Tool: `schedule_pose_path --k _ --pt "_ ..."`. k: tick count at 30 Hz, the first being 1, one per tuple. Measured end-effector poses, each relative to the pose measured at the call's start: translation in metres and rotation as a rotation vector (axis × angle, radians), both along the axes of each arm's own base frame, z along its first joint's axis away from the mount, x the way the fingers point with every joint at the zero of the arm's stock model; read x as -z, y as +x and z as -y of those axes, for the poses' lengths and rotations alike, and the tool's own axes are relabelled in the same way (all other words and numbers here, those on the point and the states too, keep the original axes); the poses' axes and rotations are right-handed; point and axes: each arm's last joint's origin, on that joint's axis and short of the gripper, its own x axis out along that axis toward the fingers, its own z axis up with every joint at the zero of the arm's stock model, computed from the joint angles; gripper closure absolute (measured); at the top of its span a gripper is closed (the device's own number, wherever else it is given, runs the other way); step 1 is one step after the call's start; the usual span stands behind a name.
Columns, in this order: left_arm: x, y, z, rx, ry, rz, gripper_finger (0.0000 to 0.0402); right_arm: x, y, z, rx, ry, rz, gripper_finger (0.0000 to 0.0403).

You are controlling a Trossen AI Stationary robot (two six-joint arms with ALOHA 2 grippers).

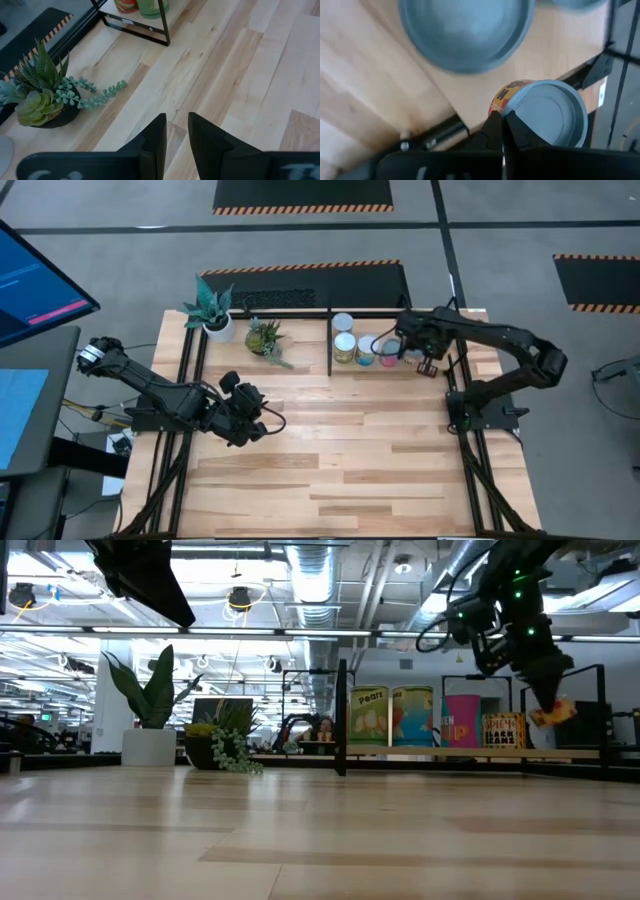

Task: Pick and place cans onto a shelf
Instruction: Put the canned pineapple on the shelf

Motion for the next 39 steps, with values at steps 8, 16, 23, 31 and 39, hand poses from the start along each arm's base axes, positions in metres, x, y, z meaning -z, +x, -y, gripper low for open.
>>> schedule_pose_path --k 8,16,23,31,39 --pt "-0.001 0.002 0.001 -0.001 -0.011 0.024 0.0332 0.003 0.001 0.004 -0.017 -0.016 0.051 0.04" --pt "-0.002 0.003 0.002 0.005 -0.012 0.038 0.0332 0.023 -0.005 -0.001 -0.015 0.014 0.019 0.04" --pt "-0.002 0.003 0.002 0.006 -0.01 0.037 0.0332 0.027 -0.004 -0.002 0.015 0.039 0.072 0.0393" --pt "-0.002 0.003 0.002 0.007 -0.012 0.039 0.0332 0.027 -0.003 -0.002 0.018 0.039 0.076 0.0382" --pt "-0.002 0.003 0.002 0.007 -0.011 0.039 0.0332 0.027 -0.002 -0.001 0.021 0.02 0.089 0.0348"
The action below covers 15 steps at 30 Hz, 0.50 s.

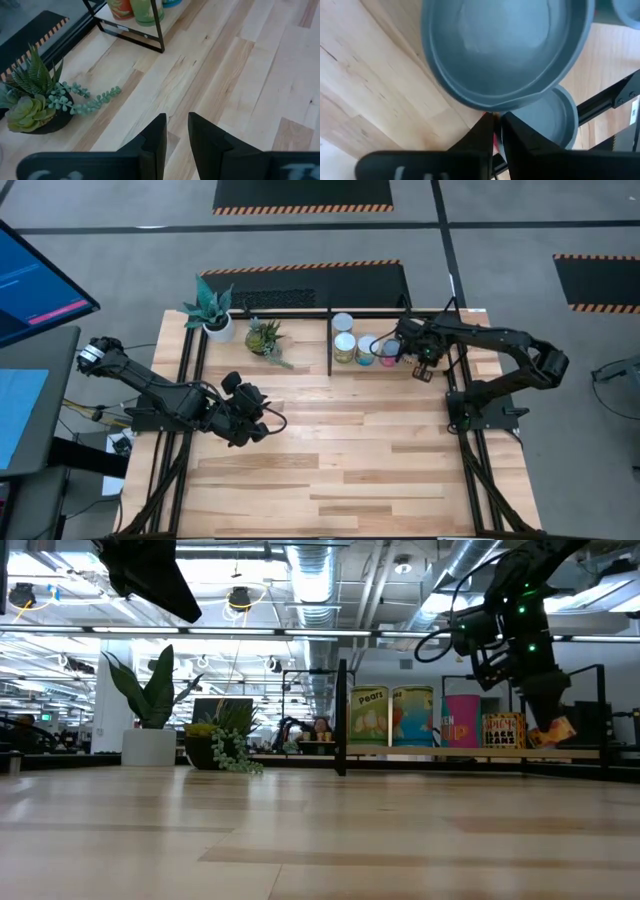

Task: Pick and place cans onto a shelf
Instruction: Put the canned pineapple on the shelf

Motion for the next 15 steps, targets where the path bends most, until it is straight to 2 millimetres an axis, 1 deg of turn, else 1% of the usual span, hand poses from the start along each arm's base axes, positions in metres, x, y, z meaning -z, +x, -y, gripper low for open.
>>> schedule_pose_path --k 13,15 --pt "0.0 0.0 0.0 0.001 0.0 0.0 0.0332 -0.0003 -0.0016 -0.0009 -0.008 0.007 -0.02 0.0342" --pt "0.0 0.0 0.0 0.001 0.0 -0.001 0.0332 -0.0039 -0.0028 -0.0019 -0.008 0.011 -0.024 0.0342"
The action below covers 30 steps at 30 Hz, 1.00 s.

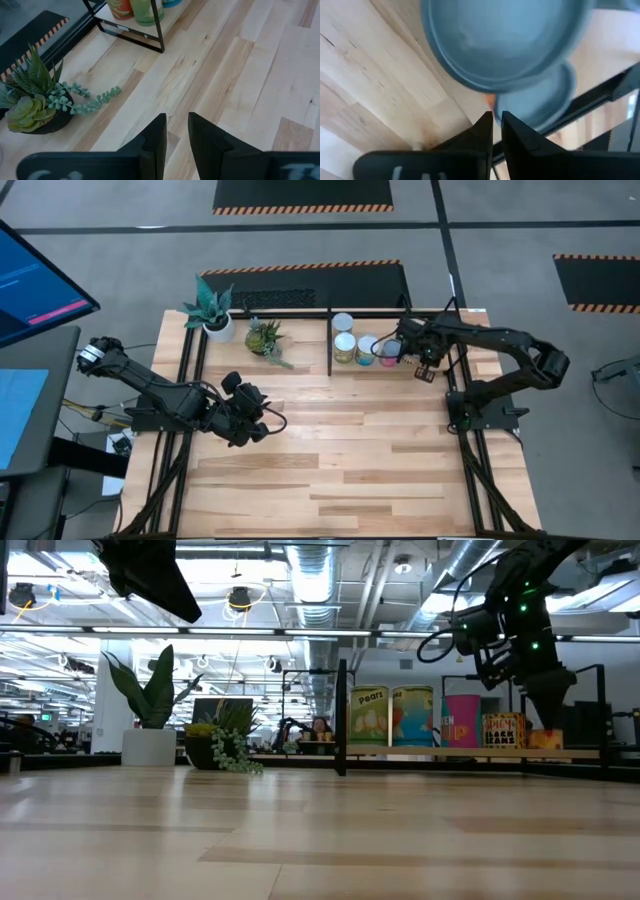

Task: Pick and place cans onto a shelf
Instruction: Put the canned pineapple on the shelf

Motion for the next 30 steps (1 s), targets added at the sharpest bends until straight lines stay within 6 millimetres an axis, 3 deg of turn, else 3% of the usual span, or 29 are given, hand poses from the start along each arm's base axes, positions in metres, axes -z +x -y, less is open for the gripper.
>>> schedule_pose_path --k 10,16,22,30 --pt "0.0 0.0 0.0 0.0 0.0 0.0 0.0332 -0.042 -0.012 -0.001 0.04 -0.127 0.148 0.0342" --pt "0.0 0.0 0.0 -0.001 0.001 0.001 0.0332 -0.027 -0.024 0.007 0.177 -0.087 0.162 0.0342" --pt "0.0 0.0 0.0 -0.001 0.002 0.001 0.0332 -0.011 -0.026 0.009 0.169 -0.075 0.139 0.0342" --pt "0.0 0.0 0.0 -0.002 0.001 0.004 0.0332 -0.01 -0.023 0.013 0.143 -0.106 0.172 0.0342"
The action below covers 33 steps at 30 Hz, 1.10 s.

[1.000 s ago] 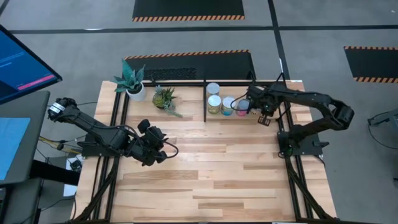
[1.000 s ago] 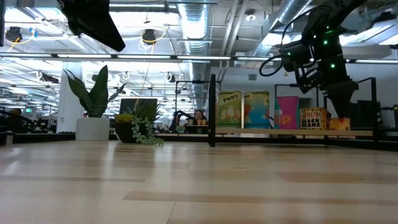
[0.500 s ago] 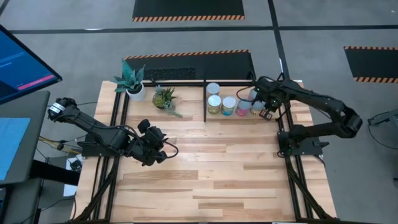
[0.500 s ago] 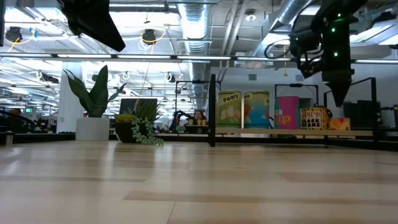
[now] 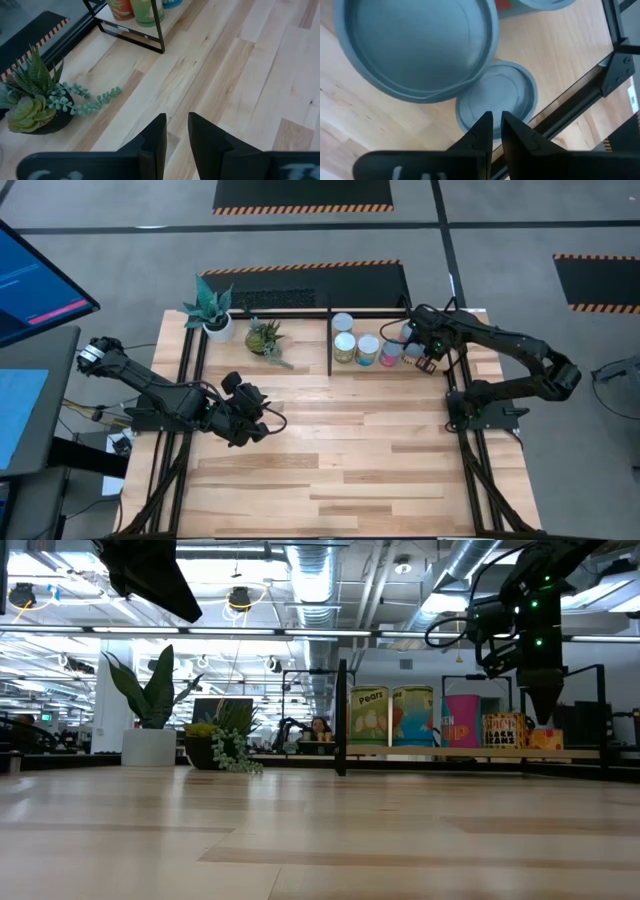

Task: Pick and place cans onto a shelf
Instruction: Put the canned pineapple on the shelf

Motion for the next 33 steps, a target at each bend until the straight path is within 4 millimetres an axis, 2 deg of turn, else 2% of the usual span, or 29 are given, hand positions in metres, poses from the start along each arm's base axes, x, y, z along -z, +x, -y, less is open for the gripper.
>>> schedule_pose_path --k 21,28,33 --pt "0.0 0.0 0.0 -0.002 -0.002 0.002 0.0332 0.0 0.0 -0.001 0.013 -0.001 -0.008 0.0386" --pt "0.0 0.0 0.0 -0.008 -0.008 0.007 0.0332 0.015 0.002 -0.013 -0.151 -0.04 -0.144 0.0394" --pt "0.0 0.0 0.0 -0.008 -0.008 0.007 0.0332 0.014 0.007 -0.011 -0.166 -0.103 -0.136 0.0394"
